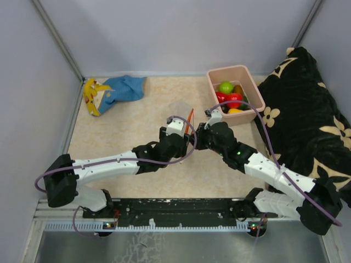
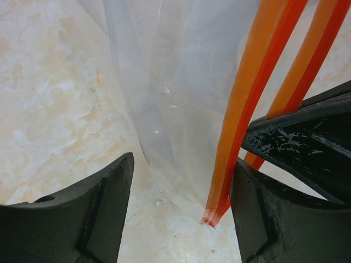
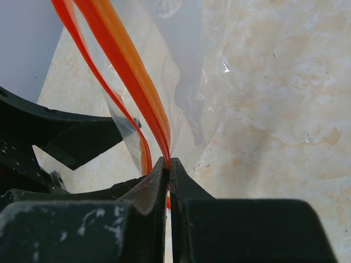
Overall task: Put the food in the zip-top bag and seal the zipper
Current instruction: Open the zipper of the food storage bag.
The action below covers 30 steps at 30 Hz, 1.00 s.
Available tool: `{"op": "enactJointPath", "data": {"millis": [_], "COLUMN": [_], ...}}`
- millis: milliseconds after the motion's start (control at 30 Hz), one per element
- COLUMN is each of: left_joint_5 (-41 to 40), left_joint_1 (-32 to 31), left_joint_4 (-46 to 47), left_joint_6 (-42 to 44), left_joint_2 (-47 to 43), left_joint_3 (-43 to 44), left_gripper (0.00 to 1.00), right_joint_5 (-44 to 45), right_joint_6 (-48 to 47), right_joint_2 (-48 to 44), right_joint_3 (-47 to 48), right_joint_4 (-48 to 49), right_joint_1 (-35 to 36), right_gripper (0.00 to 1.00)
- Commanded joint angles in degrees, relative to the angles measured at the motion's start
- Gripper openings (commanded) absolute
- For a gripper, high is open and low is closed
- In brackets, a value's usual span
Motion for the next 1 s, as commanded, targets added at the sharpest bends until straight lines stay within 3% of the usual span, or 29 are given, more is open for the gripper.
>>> {"op": "enactJointPath", "data": {"millis": [0, 400, 733, 833, 967], "left_joint_5": [-2.29, -9.05, -9.95, -8.91, -4.84], "left_joint_1": [-0.47, -0.37, -0.03, 0.06, 0.14], "left_joint_4": [0.25, 0.80, 1.76, 1.91, 1.91], "left_joint_6": [-0.66, -0.74, -0.45, -0.47, -1.32], "left_joint_2": [0.07, -7.04, -3.39, -2.17, -2.29], "left_joint_3": [0.93, -0.76, -0.96, -0.06, 1.19], "left_gripper": [0.73, 0.64, 0.59, 0.48, 0.26], "right_joint_5": [0.37, 3.13, 2.16, 2.35, 4.02], "right_joint_6": [0.74, -0.23, -0.34, -0.42, -0.41], "right_joint_2": [-0.49, -0.99, -0.76, -0.62, -0.46], "right_joint_3": [1.89, 0.56, 1.07, 1.25, 0.96], "right_joint_4": [2.51, -0.25, -0.34, -0.42, -0.38], "right_joint_1": [0.47, 0.46, 0.44, 0.43, 0.42], "right_gripper": [0.00, 0.00, 0.00, 0.00, 0.00]}}
